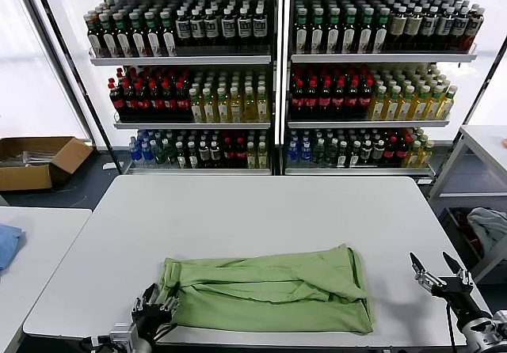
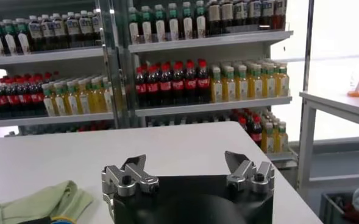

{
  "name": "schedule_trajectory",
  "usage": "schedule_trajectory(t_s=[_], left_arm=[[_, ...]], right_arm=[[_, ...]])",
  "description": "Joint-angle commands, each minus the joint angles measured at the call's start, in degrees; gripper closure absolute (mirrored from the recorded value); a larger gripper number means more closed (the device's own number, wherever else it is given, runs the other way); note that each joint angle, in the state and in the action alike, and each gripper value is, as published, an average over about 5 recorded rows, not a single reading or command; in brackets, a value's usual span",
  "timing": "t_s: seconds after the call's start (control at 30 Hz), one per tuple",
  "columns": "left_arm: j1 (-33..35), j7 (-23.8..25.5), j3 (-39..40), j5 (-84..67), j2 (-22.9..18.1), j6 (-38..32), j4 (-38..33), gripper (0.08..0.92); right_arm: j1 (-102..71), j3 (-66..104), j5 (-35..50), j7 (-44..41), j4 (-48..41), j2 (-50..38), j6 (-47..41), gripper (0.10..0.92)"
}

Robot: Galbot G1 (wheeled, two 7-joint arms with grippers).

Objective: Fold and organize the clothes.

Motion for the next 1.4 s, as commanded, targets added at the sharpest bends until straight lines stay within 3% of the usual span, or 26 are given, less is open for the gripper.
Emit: schedule_trajectory(t_s=[0.03, 0.3, 0.43, 0.6, 0.8, 0.93, 1.03, 1.17, 1.27, 1.4], left_arm=[[0.89, -1.35, 1.67, 1.73, -1.89, -0.41, 1.06, 0.493], [0.97, -0.10, 1.14, 1.52, -0.74, -1.39, 1.58, 0.727], [1.09, -0.08, -2.06, -0.03, 1.86, -2.72, 1.26, 0.838], [0.51, 2.27, -13.90, -5.97, 8.83, -3.36, 1.19, 0.901], [-1.19, 10.80, -31.36, -11.75, 22.58, -3.99, 9.16, 0.903], [-2.80, 14.56, -35.70, -11.79, 29.24, -5.34, 15.12, 0.903], [-4.17, 15.15, -36.12, -12.18, 32.00, -5.13, 15.32, 0.903], [-4.82, 14.29, -33.13, -12.74, 29.78, -3.08, 7.84, 0.903], [-4.73, 11.76, -28.48, -12.77, 25.30, -1.47, -0.09, 0.903], [-4.59, 5.70, -16.35, -11.83, 18.15, -0.21, -10.78, 0.903]], right_arm=[[0.22, 0.27, 0.42, -0.14, -0.63, 0.10, 0.80, 0.203], [0.30, 0.00, 0.37, -0.03, -0.12, 0.58, 0.86, 0.203], [0.29, 0.17, 0.50, 0.03, 0.17, 0.40, 0.87, 0.203], [0.40, 0.07, 0.64, 0.08, 0.43, 0.12, 0.94, 0.203], [0.72, -0.95, 0.55, 0.14, 0.71, 0.06, 1.14, 0.203], [0.84, -1.29, 0.53, 0.20, 1.16, 0.02, 1.20, 0.203], [0.57, -1.22, 0.50, 0.22, 1.63, 0.14, 1.30, 0.203], [-0.34, -1.34, 0.18, 0.35, 2.29, 0.78, 1.78, 0.203], [-1.04, -1.68, -0.49, 0.30, 2.84, 1.54, 2.13, 0.203], [-1.29, -2.00, -1.46, 0.25, 3.41, 2.40, 2.18, 0.203]])
